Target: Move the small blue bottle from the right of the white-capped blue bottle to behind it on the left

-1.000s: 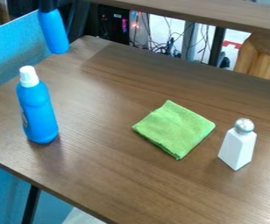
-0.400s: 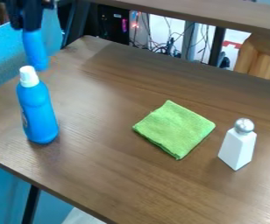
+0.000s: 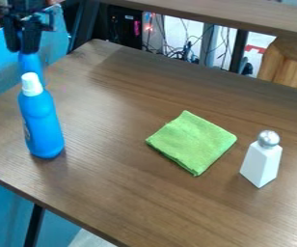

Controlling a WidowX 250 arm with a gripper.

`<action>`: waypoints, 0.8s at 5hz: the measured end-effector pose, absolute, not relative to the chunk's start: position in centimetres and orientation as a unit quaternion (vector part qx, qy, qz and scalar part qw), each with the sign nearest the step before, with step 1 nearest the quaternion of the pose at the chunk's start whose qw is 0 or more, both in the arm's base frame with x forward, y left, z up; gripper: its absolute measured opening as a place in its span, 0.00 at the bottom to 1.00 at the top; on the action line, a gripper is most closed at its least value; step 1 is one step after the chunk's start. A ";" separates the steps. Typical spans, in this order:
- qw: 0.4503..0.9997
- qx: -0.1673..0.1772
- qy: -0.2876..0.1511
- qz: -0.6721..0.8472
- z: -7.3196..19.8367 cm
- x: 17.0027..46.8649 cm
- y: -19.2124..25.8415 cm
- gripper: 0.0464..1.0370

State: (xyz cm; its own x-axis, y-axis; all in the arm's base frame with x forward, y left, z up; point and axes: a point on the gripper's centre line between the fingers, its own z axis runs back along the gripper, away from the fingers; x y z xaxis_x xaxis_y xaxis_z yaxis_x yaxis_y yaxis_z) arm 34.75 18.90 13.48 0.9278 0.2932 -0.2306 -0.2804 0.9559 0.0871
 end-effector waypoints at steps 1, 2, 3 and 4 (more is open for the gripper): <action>0.981 0.028 0.129 0.143 12.8 34.1 20.1 0.33; 0.979 0.019 0.140 0.145 11.6 33.4 21.1 0.33; 0.977 0.005 0.152 0.147 10.3 32.9 21.9 0.33; 0.975 -0.004 0.158 0.157 10.1 32.6 22.2 0.33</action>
